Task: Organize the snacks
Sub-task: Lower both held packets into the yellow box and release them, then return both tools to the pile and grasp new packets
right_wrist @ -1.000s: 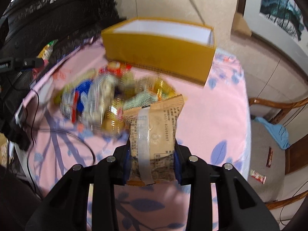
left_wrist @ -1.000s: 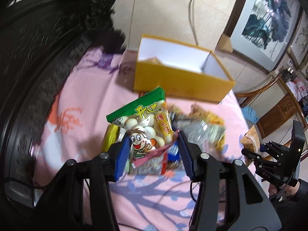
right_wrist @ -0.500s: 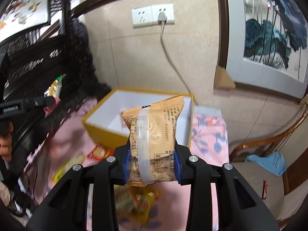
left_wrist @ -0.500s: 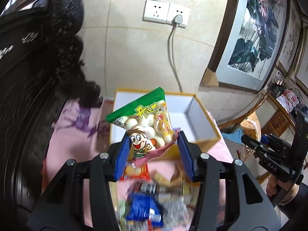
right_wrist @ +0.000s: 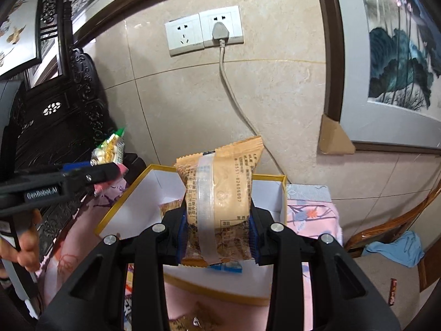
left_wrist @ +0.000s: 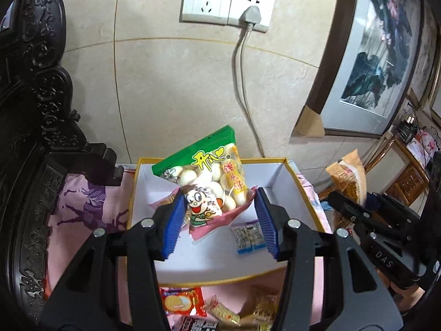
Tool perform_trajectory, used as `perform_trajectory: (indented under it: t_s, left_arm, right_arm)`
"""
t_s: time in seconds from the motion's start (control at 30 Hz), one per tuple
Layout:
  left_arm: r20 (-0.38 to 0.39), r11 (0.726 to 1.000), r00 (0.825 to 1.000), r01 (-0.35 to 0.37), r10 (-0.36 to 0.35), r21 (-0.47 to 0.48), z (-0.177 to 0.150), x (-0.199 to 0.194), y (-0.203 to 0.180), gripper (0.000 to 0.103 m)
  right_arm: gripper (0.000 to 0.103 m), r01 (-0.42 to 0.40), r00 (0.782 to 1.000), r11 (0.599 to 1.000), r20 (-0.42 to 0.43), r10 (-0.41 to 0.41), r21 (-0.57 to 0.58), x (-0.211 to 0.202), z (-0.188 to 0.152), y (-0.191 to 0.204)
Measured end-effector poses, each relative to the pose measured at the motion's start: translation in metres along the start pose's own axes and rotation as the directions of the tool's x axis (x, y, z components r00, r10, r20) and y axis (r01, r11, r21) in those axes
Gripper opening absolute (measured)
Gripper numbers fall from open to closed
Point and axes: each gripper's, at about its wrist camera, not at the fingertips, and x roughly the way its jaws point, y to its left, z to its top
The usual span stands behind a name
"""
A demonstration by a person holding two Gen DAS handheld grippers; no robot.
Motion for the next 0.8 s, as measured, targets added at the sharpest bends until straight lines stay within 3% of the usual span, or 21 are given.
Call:
perform_trajectory:
  t_s: [0.03,0.07,0.1,0.47,0.8]
  left_arm:
    - [-0.005,1.000,1.000,-0.013,0.013,-0.020,0.002,0.004,0.001,0.079]
    - [0.000,0.999,1.000,-0.029,0.030,-0.037,0.003,0.004,0.002,0.094]
    - [0.015,0.998,0.999,-0.035,0.036,-0.051,0.004,0.002,0.004,0.094]
    - [0.038,0.998,0.999,-0.010,0.013,-0.056,-0.006,-0.019,0.004,0.094]
    - [-0.065,0.996,0.998,-0.024,0.019,-0.091,-0.081,-0.038,0.008,0.094]
  right_arm:
    - [0.044,0.011,1.000,1.000,-0.007,-0.011,0.003,0.006,0.002,0.000]
    - [0.059,0.023,1.000,1.000,0.001,-0.023,0.005,0.006,0.003,-0.001]
    - [0.066,0.040,0.999,0.999,0.033,-0.040,0.008,0.003,0.005,-0.001]
    - [0.066,0.017,0.999,1.000,0.036,-0.017,0.000,-0.016,-0.004,0.004]
    - [0.066,-0.003,0.996,0.999,-0.086,0.006,0.035,-0.041,-0.070,0.009]
